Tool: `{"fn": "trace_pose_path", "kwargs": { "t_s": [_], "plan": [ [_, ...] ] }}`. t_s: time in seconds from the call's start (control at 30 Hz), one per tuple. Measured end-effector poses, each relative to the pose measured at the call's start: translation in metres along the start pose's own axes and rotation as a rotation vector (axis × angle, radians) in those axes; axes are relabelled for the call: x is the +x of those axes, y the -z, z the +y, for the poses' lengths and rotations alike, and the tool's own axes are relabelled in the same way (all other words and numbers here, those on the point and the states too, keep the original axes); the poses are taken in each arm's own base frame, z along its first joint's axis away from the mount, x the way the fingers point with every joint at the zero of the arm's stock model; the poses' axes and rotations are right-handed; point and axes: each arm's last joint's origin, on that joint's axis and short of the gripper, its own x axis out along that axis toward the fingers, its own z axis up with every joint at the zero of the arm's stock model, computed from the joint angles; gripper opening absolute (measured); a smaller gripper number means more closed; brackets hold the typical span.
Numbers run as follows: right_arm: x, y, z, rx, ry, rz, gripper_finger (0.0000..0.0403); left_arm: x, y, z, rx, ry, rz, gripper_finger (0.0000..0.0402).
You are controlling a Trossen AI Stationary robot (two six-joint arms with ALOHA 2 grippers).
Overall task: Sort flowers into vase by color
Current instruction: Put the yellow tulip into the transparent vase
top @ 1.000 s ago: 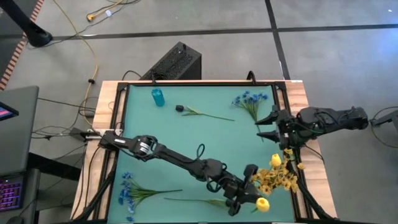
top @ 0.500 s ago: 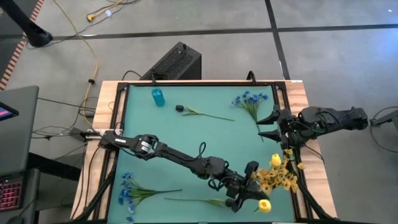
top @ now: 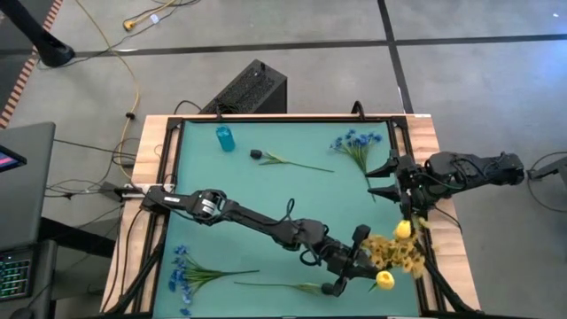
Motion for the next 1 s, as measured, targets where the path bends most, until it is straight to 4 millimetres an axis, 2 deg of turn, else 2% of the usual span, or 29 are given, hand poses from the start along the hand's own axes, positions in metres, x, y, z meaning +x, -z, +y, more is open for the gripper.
{"fn": "trace_pose_path", "kwargs": {
  "t_s": [0.6,1.0],
  "plan": [
    [0.0,0.0,0.0,-0.001,0.0,0.0,0.0272,-0.004,0.017,0.008,-0.215,-0.017,0.147,0.0],
    [0.0,0.0,0.0,0.0,0.0,-0.001,0.0272,-0.006,0.027,0.002,-0.251,0.004,0.263,0.0]
  ]
}}
